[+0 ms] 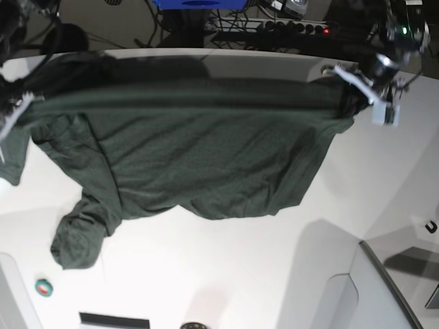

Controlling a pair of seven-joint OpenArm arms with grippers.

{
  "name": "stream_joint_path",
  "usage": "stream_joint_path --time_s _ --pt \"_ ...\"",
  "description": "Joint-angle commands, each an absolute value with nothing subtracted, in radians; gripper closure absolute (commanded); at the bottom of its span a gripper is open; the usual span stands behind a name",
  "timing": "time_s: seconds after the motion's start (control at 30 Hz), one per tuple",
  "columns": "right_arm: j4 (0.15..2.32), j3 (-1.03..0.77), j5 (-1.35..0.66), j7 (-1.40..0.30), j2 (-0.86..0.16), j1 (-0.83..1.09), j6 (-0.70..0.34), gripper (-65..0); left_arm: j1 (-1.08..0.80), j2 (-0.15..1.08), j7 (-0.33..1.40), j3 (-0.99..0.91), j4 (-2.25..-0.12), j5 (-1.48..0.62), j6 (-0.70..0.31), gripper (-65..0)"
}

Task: Layout the t-shirt on the table in an organized manner, then fold the t-shirt properly
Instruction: 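Lift the shirt edge with both grippers and drag it across the table, then release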

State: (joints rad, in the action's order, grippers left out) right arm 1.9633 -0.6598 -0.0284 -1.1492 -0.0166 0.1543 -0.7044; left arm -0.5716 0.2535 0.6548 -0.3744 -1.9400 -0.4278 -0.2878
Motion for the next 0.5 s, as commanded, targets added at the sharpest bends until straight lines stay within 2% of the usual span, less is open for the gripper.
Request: stream_joint_path --time_s 0.0,0.13,0.2,0.3,0.33,0.37,0.4,0.43,0.47 --pt "1.989 -0.645 -0.036 -1.124 -0.035 0.105 -0.698 -0.5 -0.527 0.28 0.662 -0.366 -1.969 -0.438 -0.278 0.0" --pt "1.963 -0.516 -0.022 -1.158 -0.119 -0.12 -0.698 -0.6 -0.242 0.286 0.857 -0.366 -1.965 -0.432 -0.278 0.0" --pt "1.862 -0.429 -0.024 -1.136 -0.151 -0.288 -0.698 -0.6 -0.047 0.278 0.947 -0.371 -1.937 -0.432 -0.274 0.0" --pt "1.61 -0.371 -0.022 -1.035 -0.157 -0.521 -0.698 -2.6 0.22 0.246 0.98 -0.354 -1.836 -0.43 -0.263 0.0" --pt "1.504 -0.364 -0.022 -1.003 -0.157 -0.595 -0.698 -7.4 0.312 0.231 0.98 -0.341 -1.758 -0.426 -0.246 0.0" --pt "1.425 -0.348 -0.021 -0.989 -0.157 -0.648 -0.698 -14.9 0.38 0.217 0.98 -0.331 -1.693 -0.412 -0.229 0.0" --pt "1.362 -0.321 -0.007 -0.992 -0.162 -0.69 -0.698 -26.1 0.438 0.208 0.977 -0.325 -1.639 -0.395 -0.22 0.0" --pt "1.334 -0.298 0.018 -1.0 -0.186 -0.711 -0.698 -39.6 0.464 0.197 0.97 -0.326 -1.604 -0.381 -0.219 -6.3" --pt "1.342 -0.289 0.03 -1.007 -0.2 -0.71 -0.698 -53.4 0.464 0.182 0.937 -0.329 -1.598 -0.377 -0.22 -22.7"
